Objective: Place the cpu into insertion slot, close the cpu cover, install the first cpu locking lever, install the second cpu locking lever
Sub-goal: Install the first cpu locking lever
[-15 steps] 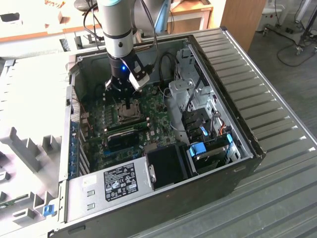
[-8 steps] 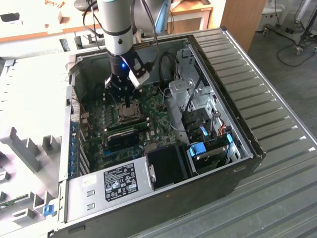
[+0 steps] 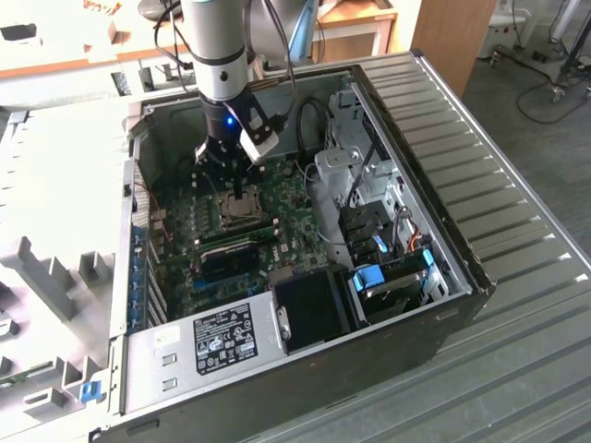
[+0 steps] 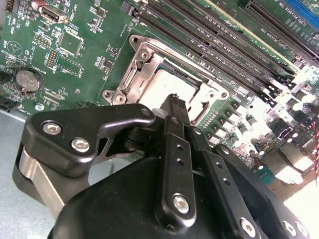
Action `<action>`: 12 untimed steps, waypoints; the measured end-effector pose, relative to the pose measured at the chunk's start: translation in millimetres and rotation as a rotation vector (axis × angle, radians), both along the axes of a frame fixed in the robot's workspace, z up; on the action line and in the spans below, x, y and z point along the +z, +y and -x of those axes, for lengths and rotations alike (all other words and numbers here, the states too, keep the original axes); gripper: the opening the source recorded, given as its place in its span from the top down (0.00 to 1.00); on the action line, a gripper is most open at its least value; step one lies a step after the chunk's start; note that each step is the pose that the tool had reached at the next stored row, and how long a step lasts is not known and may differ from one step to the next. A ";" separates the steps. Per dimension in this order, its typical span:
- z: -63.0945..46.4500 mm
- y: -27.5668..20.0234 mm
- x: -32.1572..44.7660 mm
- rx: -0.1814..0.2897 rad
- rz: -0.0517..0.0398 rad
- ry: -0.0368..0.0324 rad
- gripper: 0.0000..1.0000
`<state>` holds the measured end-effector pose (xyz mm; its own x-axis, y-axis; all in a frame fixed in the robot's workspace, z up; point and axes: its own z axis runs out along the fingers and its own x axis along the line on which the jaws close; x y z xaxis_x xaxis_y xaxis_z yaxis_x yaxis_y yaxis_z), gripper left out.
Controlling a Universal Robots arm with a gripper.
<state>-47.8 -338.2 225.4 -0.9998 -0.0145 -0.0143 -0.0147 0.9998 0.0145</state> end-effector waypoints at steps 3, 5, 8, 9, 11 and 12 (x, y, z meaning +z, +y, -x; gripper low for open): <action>0.0 0.0 2.0 0.000 -0.0001 -0.0001 0.89; 0.0 0.0 2.5 0.000 -0.0002 -0.0002 0.89; 0.0 0.0 2.8 0.000 -0.0001 -0.0001 0.89; 0.0 0.0 3.0 0.000 -0.0001 -0.0001 0.89; 0.0 0.0 3.0 0.000 -0.0001 -0.0001 0.89; 0.0 0.0 3.2 0.000 0.0000 0.0000 0.89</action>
<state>-47.7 -338.2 228.5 -0.9998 -0.0145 -0.0144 -0.0148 0.9998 0.0145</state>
